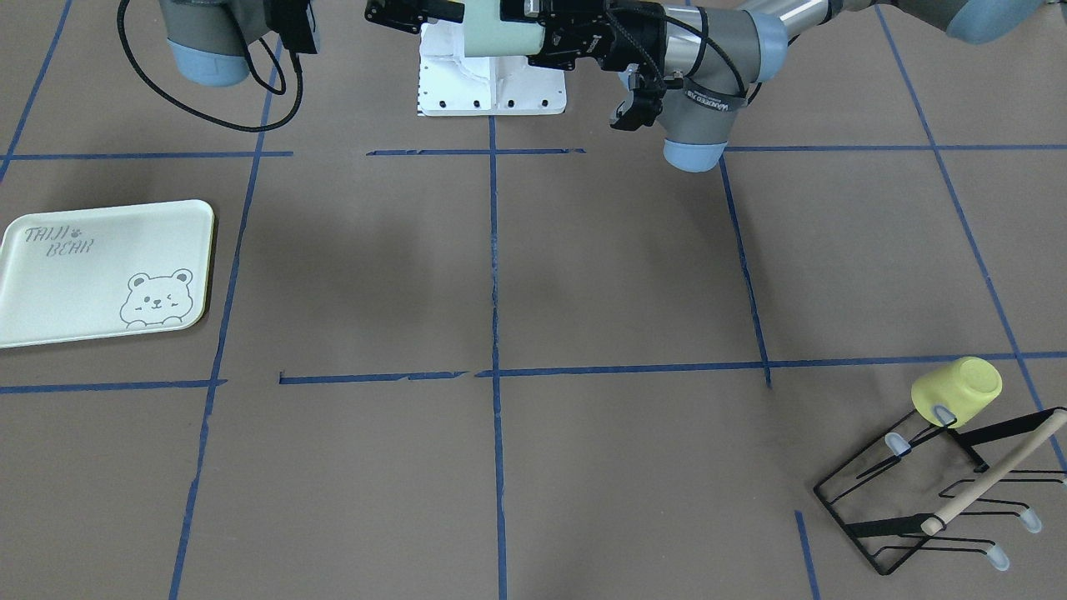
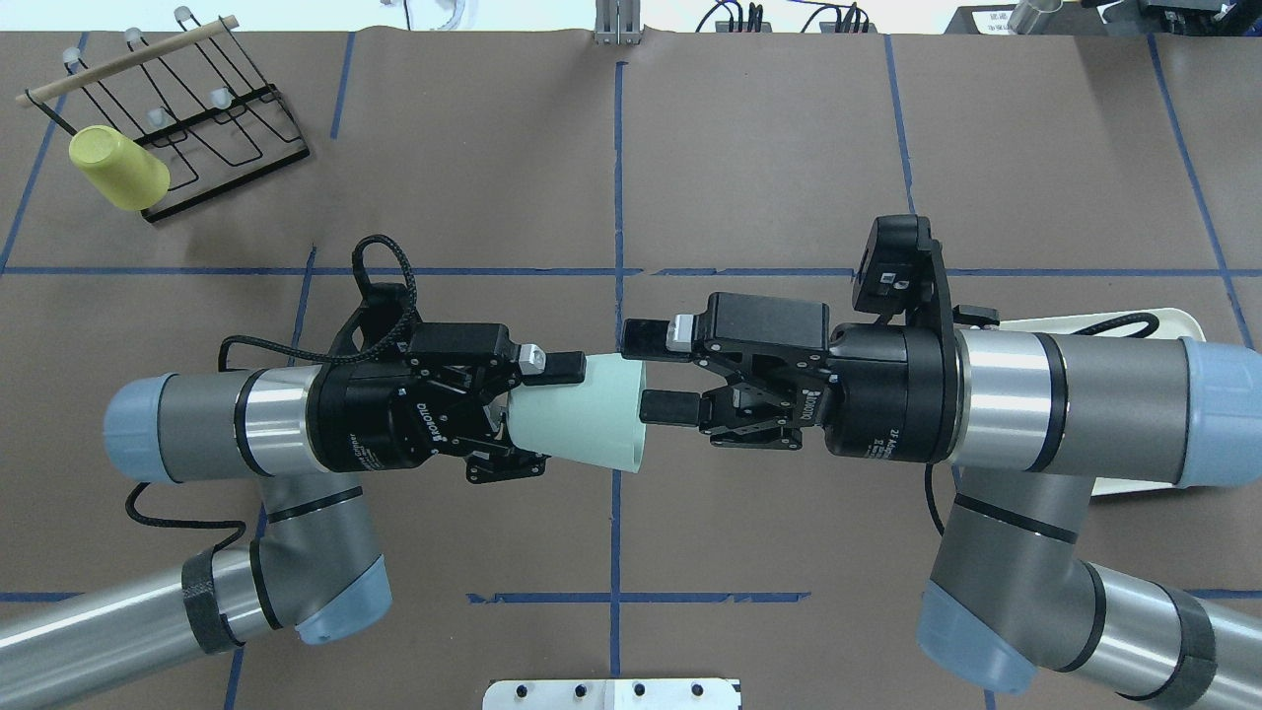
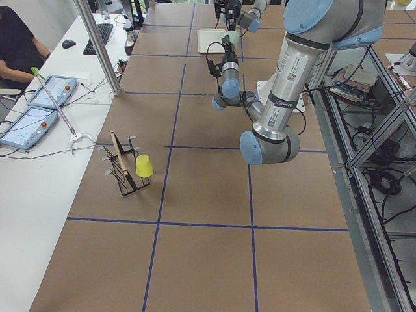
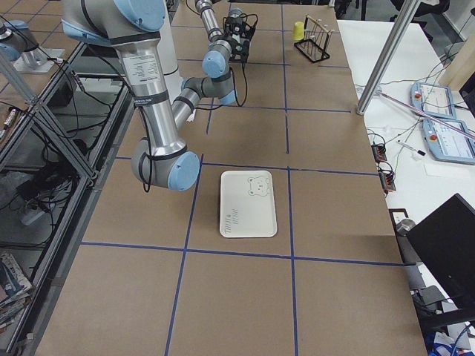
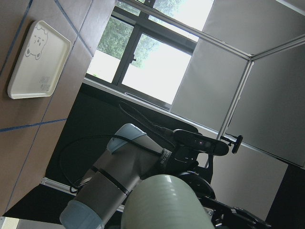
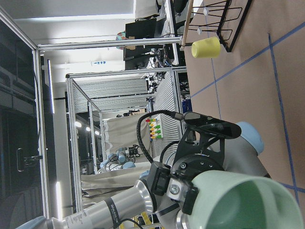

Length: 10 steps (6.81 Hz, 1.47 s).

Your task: Left arm grabs green cup and hands to right arm on tray

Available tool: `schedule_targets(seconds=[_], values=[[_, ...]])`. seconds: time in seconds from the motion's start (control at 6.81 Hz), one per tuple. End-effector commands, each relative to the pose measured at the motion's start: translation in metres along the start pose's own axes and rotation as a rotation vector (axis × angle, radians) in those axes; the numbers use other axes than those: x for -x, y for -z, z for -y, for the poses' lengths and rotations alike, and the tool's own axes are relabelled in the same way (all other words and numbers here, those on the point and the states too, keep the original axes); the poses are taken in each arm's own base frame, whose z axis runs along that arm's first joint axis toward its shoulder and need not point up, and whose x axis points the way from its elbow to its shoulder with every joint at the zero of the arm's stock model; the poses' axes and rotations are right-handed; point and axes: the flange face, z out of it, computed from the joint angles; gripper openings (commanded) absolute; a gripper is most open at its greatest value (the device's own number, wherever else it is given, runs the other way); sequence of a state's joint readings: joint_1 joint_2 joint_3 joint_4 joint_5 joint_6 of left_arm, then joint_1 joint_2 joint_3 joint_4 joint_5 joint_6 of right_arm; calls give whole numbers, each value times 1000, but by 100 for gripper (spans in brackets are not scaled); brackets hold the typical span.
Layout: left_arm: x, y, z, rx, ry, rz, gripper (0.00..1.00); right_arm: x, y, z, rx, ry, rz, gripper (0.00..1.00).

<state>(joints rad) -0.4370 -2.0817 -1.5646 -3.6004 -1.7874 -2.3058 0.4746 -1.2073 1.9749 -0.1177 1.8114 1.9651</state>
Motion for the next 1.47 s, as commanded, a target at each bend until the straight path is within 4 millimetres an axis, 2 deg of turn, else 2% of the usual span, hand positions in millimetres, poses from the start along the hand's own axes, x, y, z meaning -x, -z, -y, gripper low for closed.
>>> schedule_targets(seconds=[0.0,0.15,0.29,0.44,0.59,0.73,0.88,1.03,1.17,1.32], values=[[4,-5,-4,-2,11,-9,6,0,-9,-5,-4,-9,12,94],[3,-7,-5,-1,13,-8,7,-2,-11,-9,-2,-14,14,81],[2,-7,-6,1,12,-11,8,-3,-11,-10,1,-14,15,59],[2,-7,-6,1,12,-11,11,-4,-10,-10,0,-14,13,43],[1,-7,-7,4,10,-14,17,-4,-10,-9,-9,-17,16,19],[1,-6,-7,2,10,-14,25,-6,-8,-7,-30,-17,18,3],[1,-7,-7,-1,10,-13,35,-6,-8,-7,-34,-20,20,0],[-1,-7,-6,-11,11,-21,55,-6,-9,-7,-35,-20,19,0],[-1,-7,-5,-22,13,-28,66,-6,-8,-7,-37,-20,18,0],[-4,-7,-5,-29,14,-35,100,-5,-8,-6,-45,-21,22,0]])
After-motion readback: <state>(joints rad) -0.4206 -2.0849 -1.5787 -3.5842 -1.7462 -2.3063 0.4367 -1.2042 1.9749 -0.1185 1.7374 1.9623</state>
